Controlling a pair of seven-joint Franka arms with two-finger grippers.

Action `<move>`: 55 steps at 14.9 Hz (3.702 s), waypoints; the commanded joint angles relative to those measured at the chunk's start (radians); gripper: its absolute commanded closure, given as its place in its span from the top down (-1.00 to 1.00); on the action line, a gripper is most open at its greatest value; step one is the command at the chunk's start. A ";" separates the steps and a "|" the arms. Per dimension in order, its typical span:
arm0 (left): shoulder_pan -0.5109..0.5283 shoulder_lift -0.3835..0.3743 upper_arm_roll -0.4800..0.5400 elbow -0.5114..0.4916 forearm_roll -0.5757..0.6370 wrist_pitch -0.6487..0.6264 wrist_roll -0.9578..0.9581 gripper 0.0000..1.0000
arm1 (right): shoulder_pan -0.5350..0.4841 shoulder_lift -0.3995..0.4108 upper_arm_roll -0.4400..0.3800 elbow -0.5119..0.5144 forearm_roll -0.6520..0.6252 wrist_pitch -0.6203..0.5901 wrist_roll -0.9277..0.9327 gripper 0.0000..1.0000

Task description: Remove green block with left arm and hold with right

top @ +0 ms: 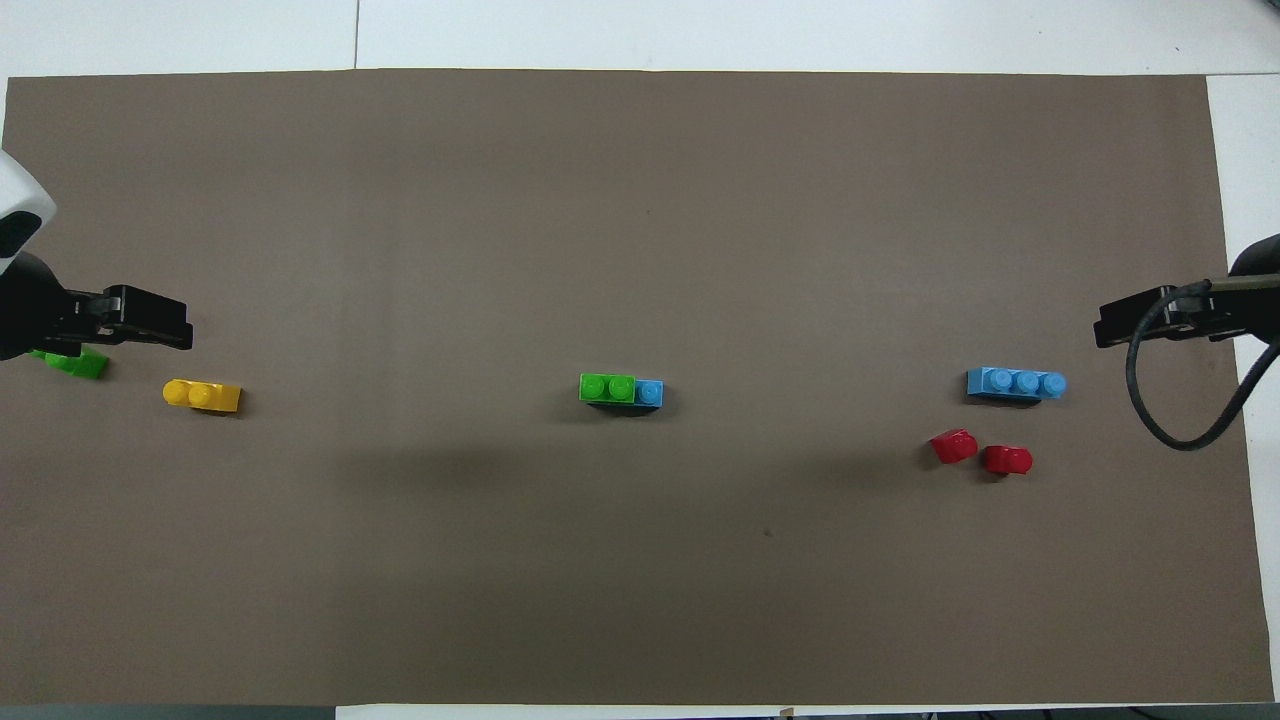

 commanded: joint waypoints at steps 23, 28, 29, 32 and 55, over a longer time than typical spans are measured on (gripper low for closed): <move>-0.056 -0.072 -0.001 -0.073 -0.019 -0.009 -0.115 1.00 | 0.083 0.000 0.023 -0.050 0.051 0.045 0.779 1.00; -0.179 -0.108 -0.002 -0.148 -0.019 0.045 -0.427 1.00 | 0.158 -0.007 0.023 -0.136 0.195 0.146 1.140 1.00; -0.208 -0.113 -0.002 -0.160 -0.020 0.069 -0.513 1.00 | 0.172 -0.004 0.023 -0.148 0.223 0.166 1.202 1.00; -0.277 -0.128 -0.002 -0.201 -0.066 0.141 -0.789 1.00 | 0.216 0.003 0.023 -0.185 0.267 0.219 1.334 1.00; -0.593 0.195 0.001 -0.217 -0.055 0.569 -2.067 1.00 | 0.451 0.130 0.023 -0.392 0.523 0.681 1.810 1.00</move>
